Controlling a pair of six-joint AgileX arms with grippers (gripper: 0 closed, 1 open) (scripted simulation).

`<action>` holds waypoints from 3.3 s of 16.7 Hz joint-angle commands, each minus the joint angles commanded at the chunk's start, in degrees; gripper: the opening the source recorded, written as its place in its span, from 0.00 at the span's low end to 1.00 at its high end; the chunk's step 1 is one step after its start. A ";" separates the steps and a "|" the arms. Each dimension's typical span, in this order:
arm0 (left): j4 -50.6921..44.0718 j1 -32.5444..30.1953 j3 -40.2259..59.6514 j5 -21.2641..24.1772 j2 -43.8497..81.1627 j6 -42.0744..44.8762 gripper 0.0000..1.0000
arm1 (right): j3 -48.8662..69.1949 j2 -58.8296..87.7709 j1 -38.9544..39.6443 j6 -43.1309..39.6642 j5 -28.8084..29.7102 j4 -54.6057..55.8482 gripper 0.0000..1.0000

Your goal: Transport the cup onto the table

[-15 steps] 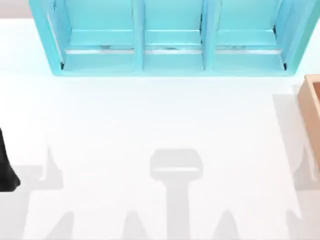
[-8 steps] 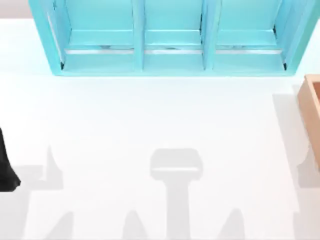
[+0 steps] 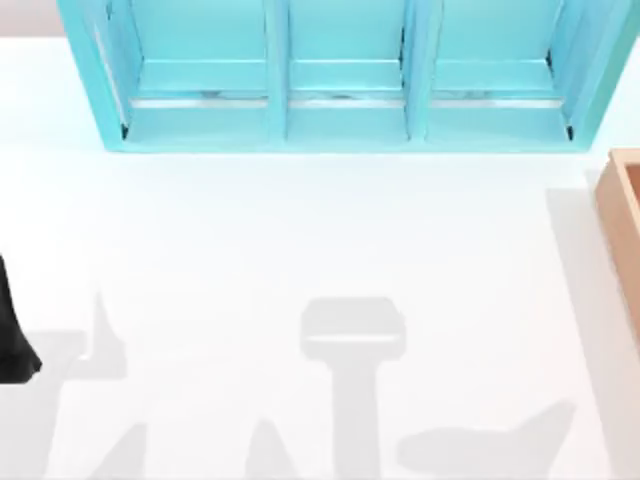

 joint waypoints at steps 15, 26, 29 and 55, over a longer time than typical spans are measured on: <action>0.00 0.00 0.00 0.00 0.00 0.00 1.00 | 34.39 43.63 -11.57 -11.45 -0.13 -33.19 1.00; 0.00 0.00 0.00 0.00 0.00 0.00 1.00 | 20.78 47.90 -11.19 -11.06 -0.16 -14.74 1.00; 0.00 0.00 0.00 0.00 0.00 0.00 1.00 | 17.21 49.21 -11.28 -11.09 -0.13 -10.43 1.00; 0.00 0.00 0.00 0.00 0.00 0.00 1.00 | 17.06 49.18 -11.29 -11.06 -0.11 -10.21 0.00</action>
